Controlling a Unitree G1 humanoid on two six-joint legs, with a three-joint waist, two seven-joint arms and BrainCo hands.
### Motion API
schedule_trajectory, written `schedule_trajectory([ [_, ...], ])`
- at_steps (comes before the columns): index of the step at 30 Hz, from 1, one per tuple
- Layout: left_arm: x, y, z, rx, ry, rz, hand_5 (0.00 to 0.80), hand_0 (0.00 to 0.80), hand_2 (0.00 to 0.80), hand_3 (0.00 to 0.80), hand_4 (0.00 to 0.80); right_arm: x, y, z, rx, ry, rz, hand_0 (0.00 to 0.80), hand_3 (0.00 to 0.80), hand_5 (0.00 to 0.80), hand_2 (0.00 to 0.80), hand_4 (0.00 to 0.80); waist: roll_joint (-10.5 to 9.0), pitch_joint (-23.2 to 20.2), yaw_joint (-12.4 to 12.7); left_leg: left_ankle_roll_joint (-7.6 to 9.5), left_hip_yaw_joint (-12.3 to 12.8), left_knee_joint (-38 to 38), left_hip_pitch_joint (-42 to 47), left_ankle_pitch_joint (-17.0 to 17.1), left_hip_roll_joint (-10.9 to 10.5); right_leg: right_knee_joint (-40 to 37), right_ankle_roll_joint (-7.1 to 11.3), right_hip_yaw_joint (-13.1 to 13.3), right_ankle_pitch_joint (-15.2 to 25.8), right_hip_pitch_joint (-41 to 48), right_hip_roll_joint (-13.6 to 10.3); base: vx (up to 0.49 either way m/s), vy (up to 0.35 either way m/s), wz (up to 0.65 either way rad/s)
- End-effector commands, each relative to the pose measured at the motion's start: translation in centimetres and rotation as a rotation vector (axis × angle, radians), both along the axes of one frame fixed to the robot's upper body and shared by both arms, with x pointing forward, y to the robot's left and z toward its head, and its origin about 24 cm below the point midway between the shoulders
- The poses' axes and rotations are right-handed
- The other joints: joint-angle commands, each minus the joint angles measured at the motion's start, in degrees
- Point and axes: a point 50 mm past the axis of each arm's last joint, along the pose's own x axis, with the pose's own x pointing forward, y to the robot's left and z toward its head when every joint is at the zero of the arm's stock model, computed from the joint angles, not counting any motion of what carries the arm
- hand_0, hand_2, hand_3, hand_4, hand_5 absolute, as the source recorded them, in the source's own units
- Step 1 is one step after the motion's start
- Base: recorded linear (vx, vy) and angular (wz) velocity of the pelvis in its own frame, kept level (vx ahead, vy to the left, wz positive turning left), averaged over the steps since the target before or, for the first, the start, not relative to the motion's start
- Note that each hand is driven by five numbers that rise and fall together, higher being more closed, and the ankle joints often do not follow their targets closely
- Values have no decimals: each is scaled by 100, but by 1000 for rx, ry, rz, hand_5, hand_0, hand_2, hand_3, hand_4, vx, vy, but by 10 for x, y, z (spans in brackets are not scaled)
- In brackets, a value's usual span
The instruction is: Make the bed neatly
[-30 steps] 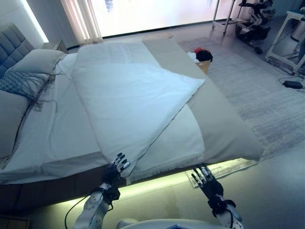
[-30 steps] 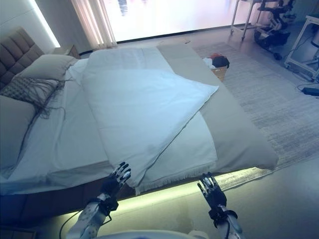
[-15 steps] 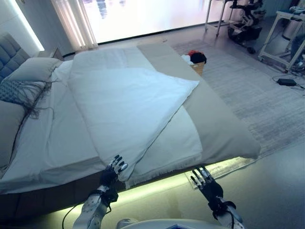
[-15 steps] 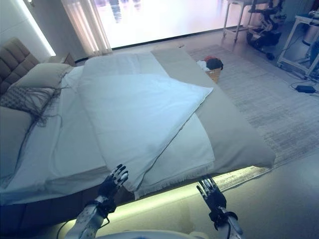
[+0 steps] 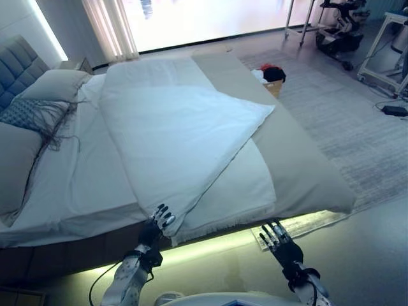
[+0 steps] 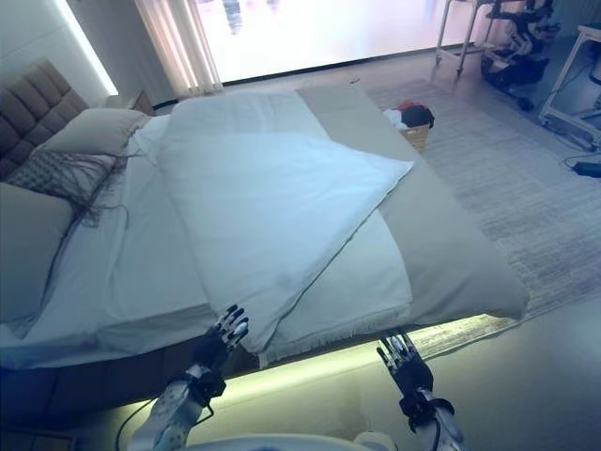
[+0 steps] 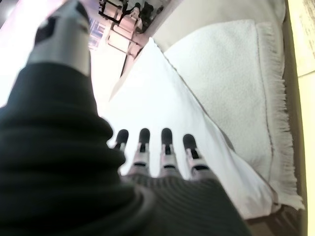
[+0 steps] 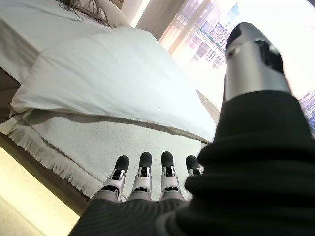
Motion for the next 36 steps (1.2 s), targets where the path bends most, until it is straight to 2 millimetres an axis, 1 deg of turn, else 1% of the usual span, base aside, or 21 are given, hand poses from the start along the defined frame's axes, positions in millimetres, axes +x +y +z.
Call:
schedule_trajectory([
  [1,27,20,39,37,-200,22,0,0,0,0,0,23,12,13,44,-126,-55,0,0,0,0,0,-296,229,107,533,-360,460,-78,-562,-449,-806,660,440,2820,-16,-743,-11,331,29],
  [2,30,18,41,38,-210,12,0,0,0,0,0,24,10,14,42,-133,-67,0,0,0,0,0,-257,231,110,605,-429,457,-113,-561,-529,-484,633,540,2925,-164,-817,2,369,31],
  [3,34,16,43,38,-219,0,0,0,0,0,0,25,8,14,39,-137,-80,0,0,0,0,0,-197,232,92,695,-523,455,-142,-565,-628,-63,582,703,3034,-362,-858,24,396,30],
  [4,36,15,44,35,-222,-7,0,0,0,0,0,24,5,13,31,-134,-92,0,0,0,0,0,-145,231,73,758,-595,442,-148,-564,-708,268,531,836,3070,-531,-854,46,378,32],
  [6,38,13,44,30,-216,-7,0,0,0,0,0,21,0,11,20,-119,-108,0,0,0,0,0,-81,224,21,823,-684,429,-130,-552,-818,621,462,1011,3113,-739,-785,80,300,35],
  [7,38,13,43,25,-215,0,0,0,0,0,0,19,-2,10,18,-116,-106,0,0,0,0,0,-88,217,-5,834,-713,417,-104,-553,-873,589,448,1031,3114,-797,-717,111,196,42],
  [8,39,13,44,20,-214,9,0,0,0,0,0,18,-4,10,14,-113,-100,0,0,0,0,0,-108,199,-32,830,-749,400,-83,-565,-907,422,459,1014,3167,-818,-661,139,96,42],
  [11,40,14,44,8,-206,26,0,0,0,0,0,18,-8,9,3,-110,-94,0,0,0,0,0,-290,184,-78,760,-902,371,10,-671,-985,-610,618,925,3417,-783,-533,184,-63,15],
  [13,41,12,44,14,-198,6,0,0,0,0,0,22,-9,8,10,-107,-109,0,0,0,0,0,-530,178,-119,654,-1012,349,94,-787,-1008,-1817,833,878,3691,-834,-470,273,-251,3],
  [15,45,10,43,24,-195,-30,0,0,0,0,0,27,-9,6,28,-99,-127,0,0,0,0,0,-669,210,-121,561,-1049,343,178,-912,-866,-2753,968,808,3779,-859,-344,276,-279,-4],
  [17,45,10,42,27,-188,-49,0,0,0,0,0,26,-10,4,36,-85,-134,0,0,0,0,0,-701,227,-124,543,-1052,372,198,-970,-737,-3073,993,778,3797,-862,-241,240,-193,8],
  [19,43,11,39,30,-178,-55,0,0,0,0,0,20,-11,0,42,-71,-134,0,0,0,0,0,-759,237,-110,564,-1026,464,172,-1057,-655,-3107,1008,793,3780,-879,-255,226,-188,15],
  [22,36,16,36,36,-163,-41,0,0,0,0,0,8,-11,-6,53,-42,-129,0,0,0,0,0,-855,240,-71,571,-949,622,141,-1203,-580,-2985,1037,770,3817,-810,-376,183,-220,26],
  [24,30,21,34,46,-153,-25,0,0,0,0,0,2,-11,-9,65,-34,-124,0,0,0,0,0,-923,236,12,571,-912,776,102,-1299,-546,-2795,1037,697,3751,-687,-448,164,-268,17],
  [26,23,27,34,59,-150,-15,0,0,0,0,0,3,-7,-9,86,-50,-113,0,0,0,0,0,-967,227,93,576,-871,919,110,-1399,-531,-2543,1026,606,3650,-568,-462,181,-302,14],
  [28,19,31,35,65,-159,1,0,0,0,0,0,6,-4,-7,100,-64,-89,0,0,0,0,0,-969,208,157,570,-807,987,149,-1458,-507,-2357,1010,470,3440,-470,-392,212,-311,16],
  [29,16,33,34,63,-156,7,0,0,0,0,0,6,-3,-8,94,-52,-83,0,0,0,0,0,-936,198,176,537,-780,1115,177,-1531,-466,-2378,977,463,3286,-368,-272,240,-296,19],
  [31,16,34,33,50,-147,18,0,0,0,0,0,11,-3,-7,73,-25,-81,0,0,0,0,0,-895,171,180,482,-788,1287,219,-1635,-424,-2181,905,516,3179,-361,-249,247,-263,6],
  [32,16,32,35,27,-162,3,0,0,0,0,0,13,-3,-4,80,-48,-53,0,0,0,0,0,-859,160,137,440,-801,1488,183,-1566,-359,-2094,809,569,2970,-363,-148,219,-237,-13],
  [34,11,28,34,14,-168,-23,0,0,0,0,0,8,-10,-4,56,-45,-49,0,0,0,0,0,-817,140,92,345,-852,1829,63,-1485,-290,-2026,690,620,2669,-351,45,193,-224,-5],
  [36,6,21,30,-22,-156,-28,0,0,0,0,0,3,-23,-6,12,-7,-85,0,0,0,0,0,-798,124,64,221,-832,2275,-171,-1193,-211,-2051,494,573,2488,-256,193,163,-222,0],
])
